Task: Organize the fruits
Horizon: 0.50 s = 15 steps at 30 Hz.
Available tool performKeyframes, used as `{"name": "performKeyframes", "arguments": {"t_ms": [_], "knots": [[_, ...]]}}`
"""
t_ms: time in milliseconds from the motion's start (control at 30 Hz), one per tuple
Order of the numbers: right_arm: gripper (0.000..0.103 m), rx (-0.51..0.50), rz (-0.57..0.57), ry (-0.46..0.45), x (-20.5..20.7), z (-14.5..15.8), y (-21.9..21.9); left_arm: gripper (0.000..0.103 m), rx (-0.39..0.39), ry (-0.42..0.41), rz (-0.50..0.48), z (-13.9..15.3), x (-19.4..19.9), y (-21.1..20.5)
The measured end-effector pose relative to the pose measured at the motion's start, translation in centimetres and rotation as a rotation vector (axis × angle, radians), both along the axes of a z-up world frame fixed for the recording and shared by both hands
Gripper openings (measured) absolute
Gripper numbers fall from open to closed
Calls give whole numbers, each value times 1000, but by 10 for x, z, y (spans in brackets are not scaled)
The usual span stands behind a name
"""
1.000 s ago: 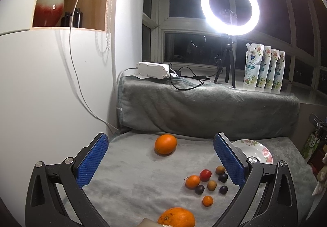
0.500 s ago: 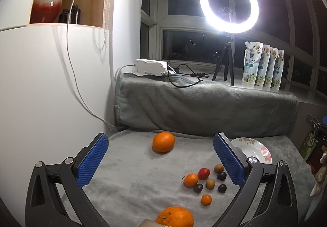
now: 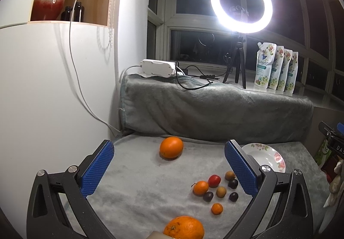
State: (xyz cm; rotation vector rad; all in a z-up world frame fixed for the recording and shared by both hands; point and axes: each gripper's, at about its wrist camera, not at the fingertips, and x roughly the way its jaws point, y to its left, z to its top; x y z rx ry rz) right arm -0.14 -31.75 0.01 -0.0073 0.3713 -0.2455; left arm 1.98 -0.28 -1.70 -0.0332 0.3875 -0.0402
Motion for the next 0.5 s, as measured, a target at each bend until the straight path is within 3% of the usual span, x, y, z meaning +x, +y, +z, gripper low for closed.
{"name": "performKeyframes", "arguments": {"t_ms": [500], "knots": [[103, -20, 81, 46, 4, -10, 15, 102, -10, 47, -16, -16, -2, 0]]}}
